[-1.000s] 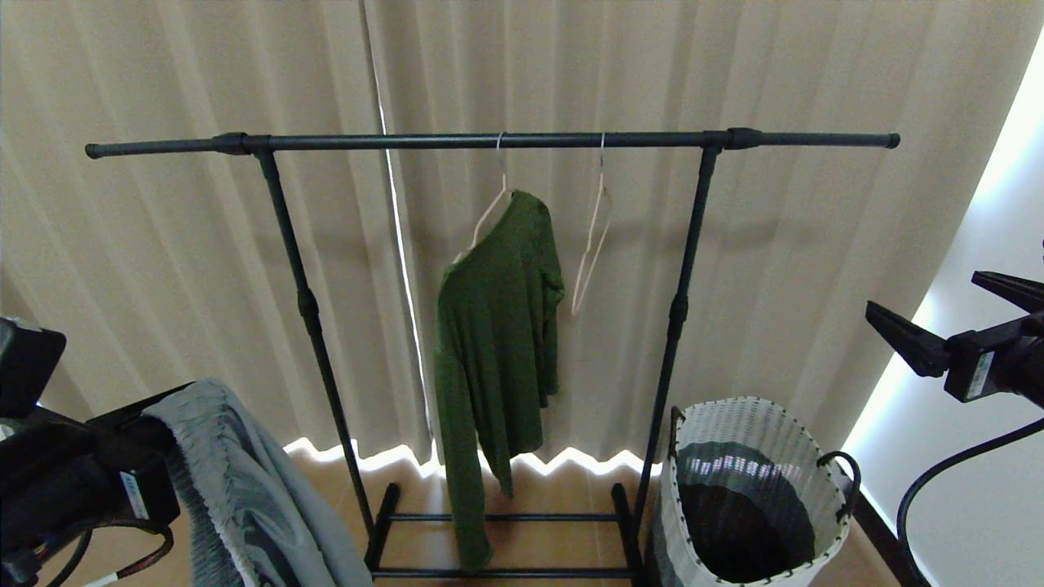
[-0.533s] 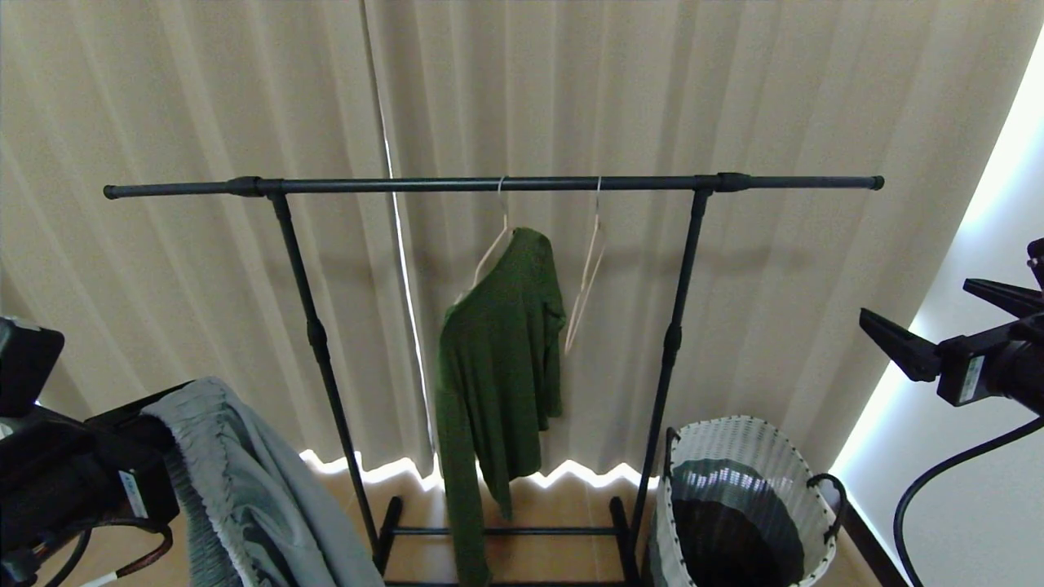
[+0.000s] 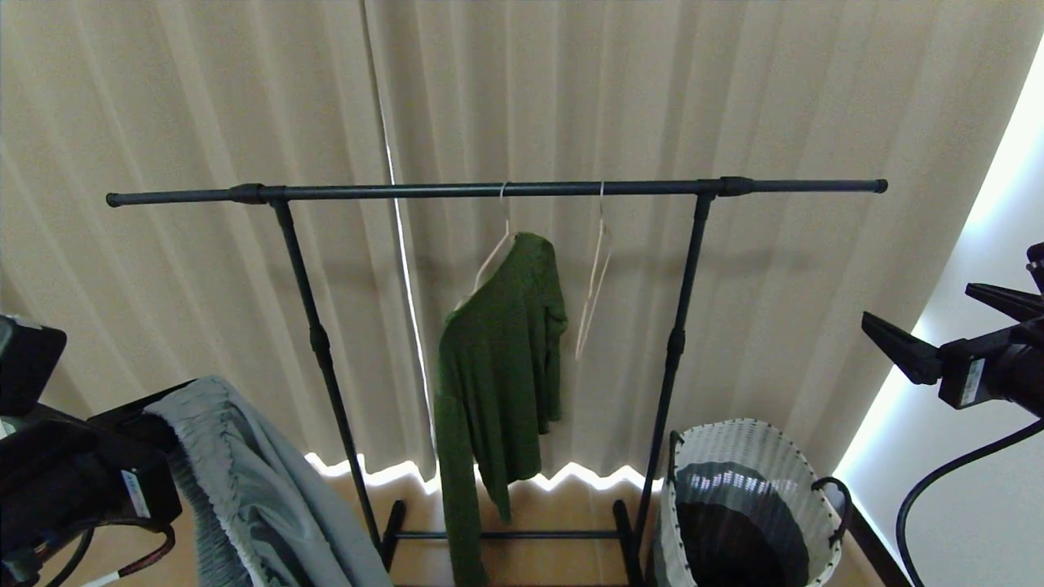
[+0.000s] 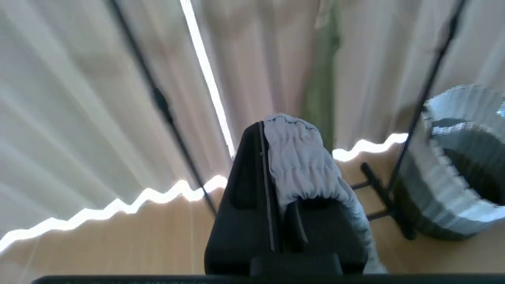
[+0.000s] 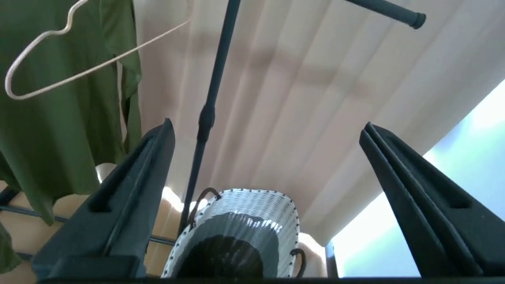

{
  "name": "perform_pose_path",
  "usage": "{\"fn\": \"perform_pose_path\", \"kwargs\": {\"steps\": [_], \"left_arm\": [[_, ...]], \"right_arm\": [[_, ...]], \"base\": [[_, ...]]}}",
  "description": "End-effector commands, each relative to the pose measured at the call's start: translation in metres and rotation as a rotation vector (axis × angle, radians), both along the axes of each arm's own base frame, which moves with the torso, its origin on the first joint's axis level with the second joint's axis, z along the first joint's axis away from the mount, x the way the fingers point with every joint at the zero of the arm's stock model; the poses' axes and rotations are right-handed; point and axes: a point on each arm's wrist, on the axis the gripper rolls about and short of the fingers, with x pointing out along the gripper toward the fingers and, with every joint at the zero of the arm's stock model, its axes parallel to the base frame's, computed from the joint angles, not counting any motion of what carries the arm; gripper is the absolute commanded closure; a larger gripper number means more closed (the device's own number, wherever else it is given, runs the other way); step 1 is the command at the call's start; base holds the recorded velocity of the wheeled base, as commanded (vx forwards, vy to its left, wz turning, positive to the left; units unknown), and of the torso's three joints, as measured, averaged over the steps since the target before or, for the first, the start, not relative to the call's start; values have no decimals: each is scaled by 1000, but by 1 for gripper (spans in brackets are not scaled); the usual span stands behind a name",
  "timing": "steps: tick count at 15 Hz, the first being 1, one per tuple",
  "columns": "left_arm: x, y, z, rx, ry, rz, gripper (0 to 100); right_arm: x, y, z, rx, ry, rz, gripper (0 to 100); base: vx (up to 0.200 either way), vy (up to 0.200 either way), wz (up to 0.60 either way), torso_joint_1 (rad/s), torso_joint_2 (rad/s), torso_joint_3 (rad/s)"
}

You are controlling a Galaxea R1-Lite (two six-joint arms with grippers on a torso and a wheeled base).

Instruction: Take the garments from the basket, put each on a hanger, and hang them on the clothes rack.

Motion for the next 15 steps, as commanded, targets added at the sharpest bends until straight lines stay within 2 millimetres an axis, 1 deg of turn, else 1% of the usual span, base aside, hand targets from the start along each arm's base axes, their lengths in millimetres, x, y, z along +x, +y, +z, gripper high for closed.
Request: {"fn": "perform_pose_path", "kwargs": {"steps": [1, 4, 9, 15], "left_arm": [[0, 0, -1, 1, 4, 1, 100], [0, 0, -2, 3, 9, 1, 100], [-1, 0, -4, 7, 16, 1, 100], [-1, 0, -6, 8, 26, 0, 100]], "right_arm": [[0, 0, 0, 0, 2, 2, 0], [0, 0, -1, -2, 3, 2, 0], [0, 0, -1, -2, 5, 2, 0], [6, 2, -5, -4, 28, 4, 0]], "base": [[0, 200, 0, 17, 2, -2], [0, 200, 0, 9, 4, 1], [0, 0, 0, 0, 0, 0], [0, 0, 0, 0, 0, 0]]}}
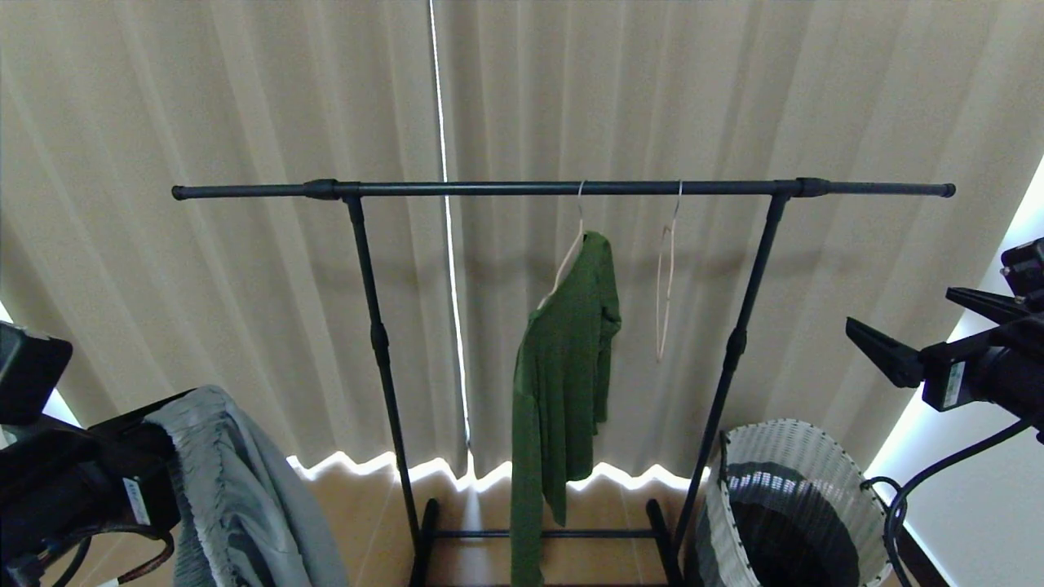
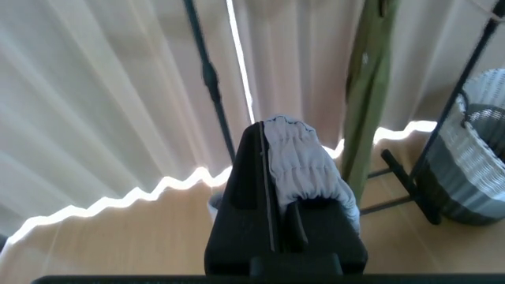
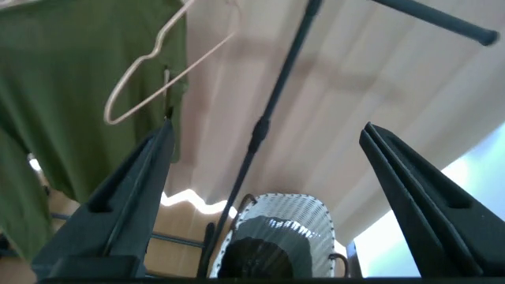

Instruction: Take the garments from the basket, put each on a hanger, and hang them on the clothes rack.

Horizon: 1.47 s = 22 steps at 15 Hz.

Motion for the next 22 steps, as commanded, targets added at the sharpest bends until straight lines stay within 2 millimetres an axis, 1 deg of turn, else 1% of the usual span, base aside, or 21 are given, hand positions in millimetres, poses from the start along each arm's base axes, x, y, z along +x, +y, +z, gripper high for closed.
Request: {"fn": "perform_pose_path", "kwargs": {"steps": [1, 6, 8, 9, 10, 12, 13, 14, 15, 18, 20, 22], "left_arm": [[1, 0, -1, 2, 6, 1, 100], [0, 0, -1, 1, 4, 0, 100], [0, 0, -1, 2, 3, -1, 100], [0, 0, -1, 2, 3, -1, 100], [0, 0, -1, 2, 3, -1, 100], [0, -1, -1, 2, 3, -5, 100], [-1, -2, -1, 2, 3, -13, 100], [-1, -2, -2, 5, 5, -16, 100], [-1, -2, -3, 5, 7, -18, 100], [-2, -2, -2, 2, 1, -19, 100], [-3, -2, -2, 2, 0, -18, 100], [-3, -2, -1, 0, -3, -19, 100]], "right_arm": [[2, 1, 0, -1, 3, 3, 0], [5, 6, -3, 27, 22, 25, 0], [9, 13, -6, 55, 41, 53, 0], [9, 14, -7, 55, 43, 54, 0], [14, 23, -7, 90, 54, 84, 0], [16, 27, -8, 108, 65, 99, 0], [21, 35, -14, 125, 97, 127, 0], [24, 41, -16, 139, 120, 141, 0], [27, 44, -18, 151, 136, 147, 0], [43, 61, -20, 197, 207, 175, 0], [57, 73, -23, 197, 238, 165, 0], [74, 80, -30, 174, 265, 108, 0]], "base": [[200, 0, 0, 2, 7, 7], [200, 0, 0, -2, 2, 5], [200, 0, 0, 19, 5, -2], [200, 0, 0, 22, 2, -2], [200, 0, 0, 2, 2, 2], [200, 0, 0, 2, 2, 2], [200, 0, 0, -2, 2, 2], [0, 0, 0, 0, 0, 0], [0, 0, 0, 0, 0, 0], [0, 0, 0, 0, 0, 0], [0, 0, 0, 28, 4, 1], [0, 0, 0, 0, 0, 0]]}}
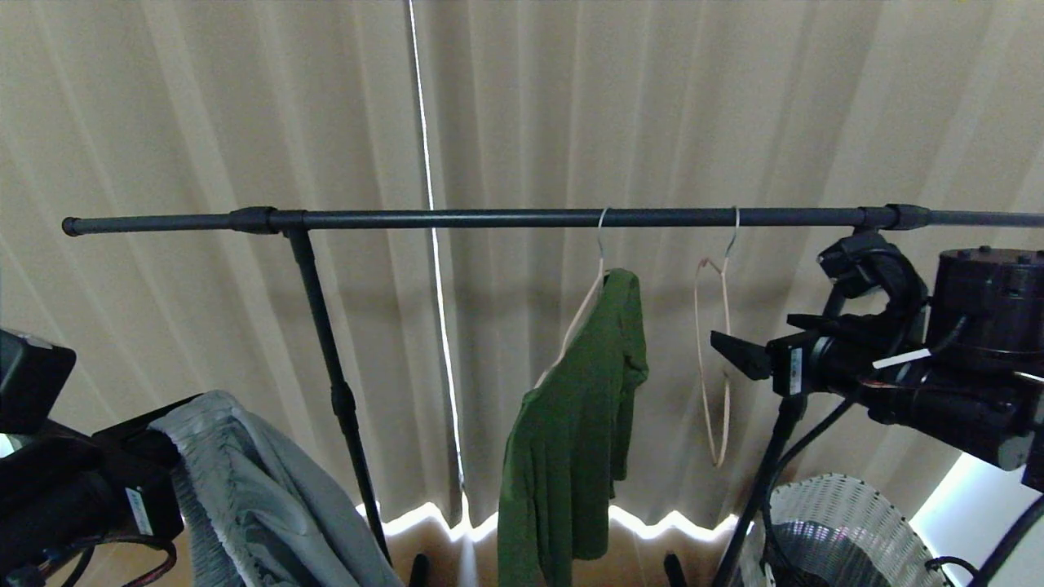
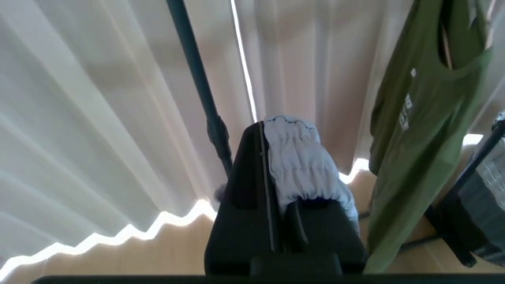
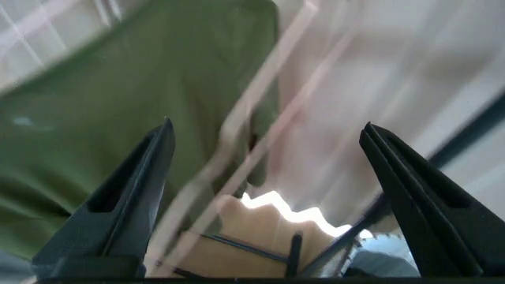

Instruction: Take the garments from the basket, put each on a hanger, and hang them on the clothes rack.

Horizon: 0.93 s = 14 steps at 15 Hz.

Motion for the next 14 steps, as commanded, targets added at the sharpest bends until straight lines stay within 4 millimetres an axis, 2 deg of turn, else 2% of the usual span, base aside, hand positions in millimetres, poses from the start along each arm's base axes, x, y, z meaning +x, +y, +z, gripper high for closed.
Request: {"fn": "perform_pose_path", "kwargs": {"steps": [1, 6, 14], "left_arm": [[0, 0, 0, -1, -3, 1, 100], [0, 0, 0, -1, -2, 0, 100], [0, 0, 0, 1, -1, -2, 100]], "right_arm": [[22, 14, -14, -38, 60, -29, 0], [23, 16, -13, -26, 169, -133, 0], [24, 12, -18, -51, 189, -219, 0]], "base": [[0, 0, 0, 0, 0, 0], [0, 0, 0, 0, 0, 0], [0, 0, 0, 0, 0, 0]]}}
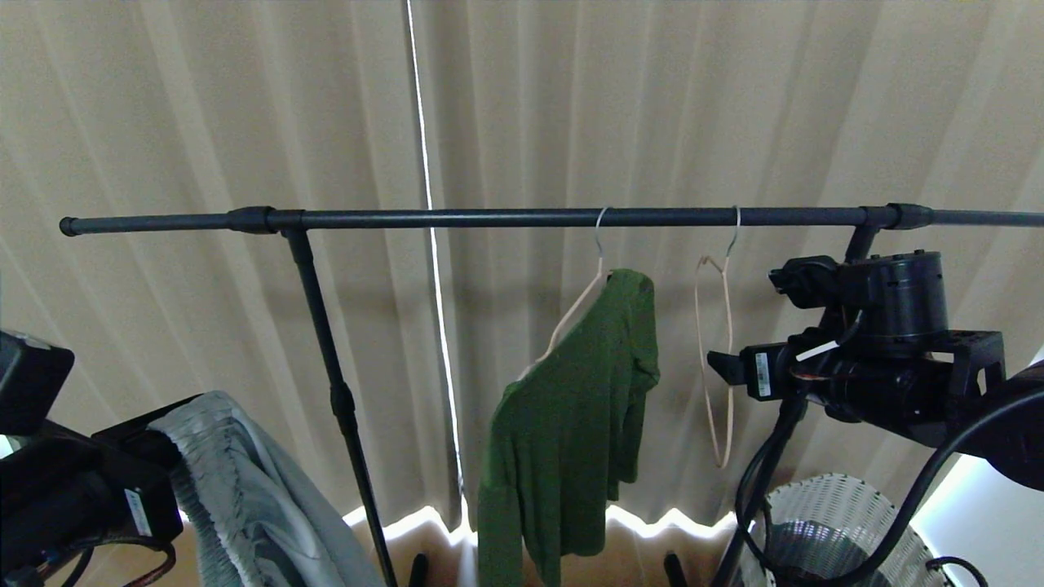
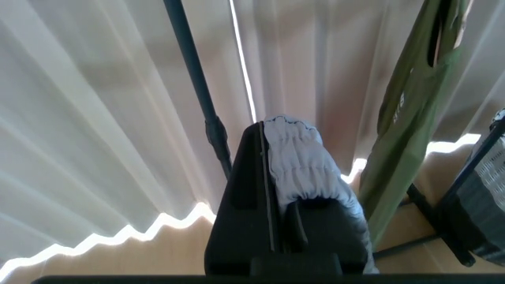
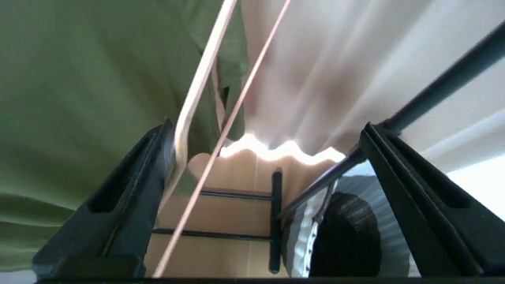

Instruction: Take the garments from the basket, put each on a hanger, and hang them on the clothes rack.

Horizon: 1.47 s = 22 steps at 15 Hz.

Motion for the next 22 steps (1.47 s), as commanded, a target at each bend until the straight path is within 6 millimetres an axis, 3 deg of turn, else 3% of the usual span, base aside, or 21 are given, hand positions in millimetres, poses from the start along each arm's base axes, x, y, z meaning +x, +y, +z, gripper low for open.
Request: {"fn": "perform_pose_path", "kwargs": {"steps": [1, 6, 14, 15, 22], "left_arm": [[0, 0, 0, 2, 1, -1, 100], [0, 0, -2, 5, 5, -3, 100], [-2, 1, -1, 12, -4, -2, 100], [-2, 1, -1, 11, -5, -3, 100], [-4, 1, -1, 10, -8, -5, 100]], "right_arm": [[1, -2, 1, 0, -3, -8, 0], [5, -1, 2, -1, -13, -20, 0], [21, 11, -10, 22, 16, -20, 0], [21, 11, -10, 23, 15, -20, 100], [15, 8, -3, 31, -4, -25, 100]], "base": [[0, 0, 0, 0, 0, 0], [0, 0, 0, 0, 0, 0], [0, 0, 0, 0, 0, 0], [0, 0, 0, 0, 0, 0], [0, 0, 0, 0, 0, 0]]}}
